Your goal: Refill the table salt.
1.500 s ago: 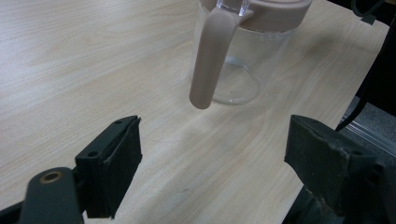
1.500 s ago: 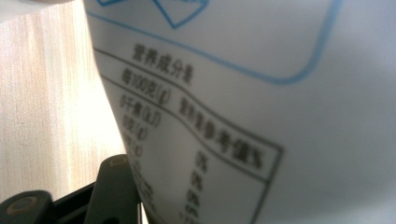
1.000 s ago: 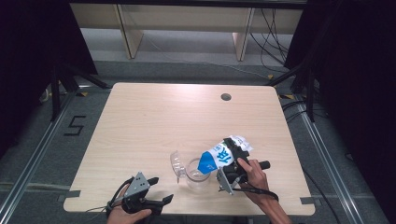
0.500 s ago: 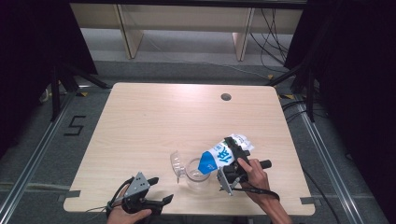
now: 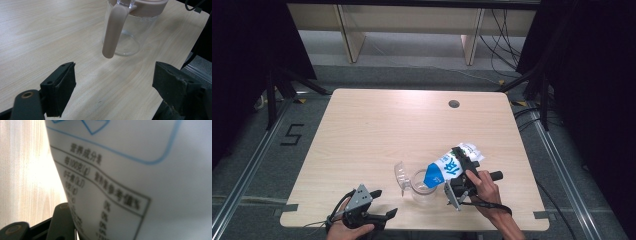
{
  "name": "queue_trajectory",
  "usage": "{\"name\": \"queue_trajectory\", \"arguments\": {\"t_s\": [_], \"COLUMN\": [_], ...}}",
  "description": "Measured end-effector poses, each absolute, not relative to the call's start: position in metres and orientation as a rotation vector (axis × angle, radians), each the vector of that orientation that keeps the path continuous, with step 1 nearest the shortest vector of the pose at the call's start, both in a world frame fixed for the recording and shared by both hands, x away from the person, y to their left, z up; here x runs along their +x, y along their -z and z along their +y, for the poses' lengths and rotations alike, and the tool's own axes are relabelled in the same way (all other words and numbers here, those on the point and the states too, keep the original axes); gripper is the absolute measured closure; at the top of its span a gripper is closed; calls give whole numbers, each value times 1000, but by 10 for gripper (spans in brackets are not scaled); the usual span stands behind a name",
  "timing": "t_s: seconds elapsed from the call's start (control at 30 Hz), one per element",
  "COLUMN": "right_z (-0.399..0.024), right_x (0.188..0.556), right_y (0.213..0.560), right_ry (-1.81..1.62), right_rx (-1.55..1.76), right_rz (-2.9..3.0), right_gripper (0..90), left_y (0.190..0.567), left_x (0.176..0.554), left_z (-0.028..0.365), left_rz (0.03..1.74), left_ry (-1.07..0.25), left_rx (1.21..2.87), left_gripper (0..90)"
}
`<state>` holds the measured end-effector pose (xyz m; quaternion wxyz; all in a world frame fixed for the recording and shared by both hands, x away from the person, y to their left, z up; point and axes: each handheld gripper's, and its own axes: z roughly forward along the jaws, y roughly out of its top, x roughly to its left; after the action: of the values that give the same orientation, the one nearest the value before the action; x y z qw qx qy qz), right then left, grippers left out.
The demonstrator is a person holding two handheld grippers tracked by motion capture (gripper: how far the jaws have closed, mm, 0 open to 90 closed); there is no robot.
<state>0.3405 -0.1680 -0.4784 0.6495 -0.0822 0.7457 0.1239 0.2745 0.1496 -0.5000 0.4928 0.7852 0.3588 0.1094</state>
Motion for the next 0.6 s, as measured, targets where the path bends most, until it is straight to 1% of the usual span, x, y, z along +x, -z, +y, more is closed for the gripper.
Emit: {"name": "queue_trajectory", "arguments": {"t_s": [0.6], "right_z": [-168], "right_x": [340], "right_y": [477], "right_ry": [-246], "right_rx": [-208], "right_rz": [1673], "right_gripper": [480], "left_y": [500], "left_x": [275], "left_z": [150], "left_rz": [872], "left_ry": [-265], "left_rx": [1904], "left_gripper": [179]}}
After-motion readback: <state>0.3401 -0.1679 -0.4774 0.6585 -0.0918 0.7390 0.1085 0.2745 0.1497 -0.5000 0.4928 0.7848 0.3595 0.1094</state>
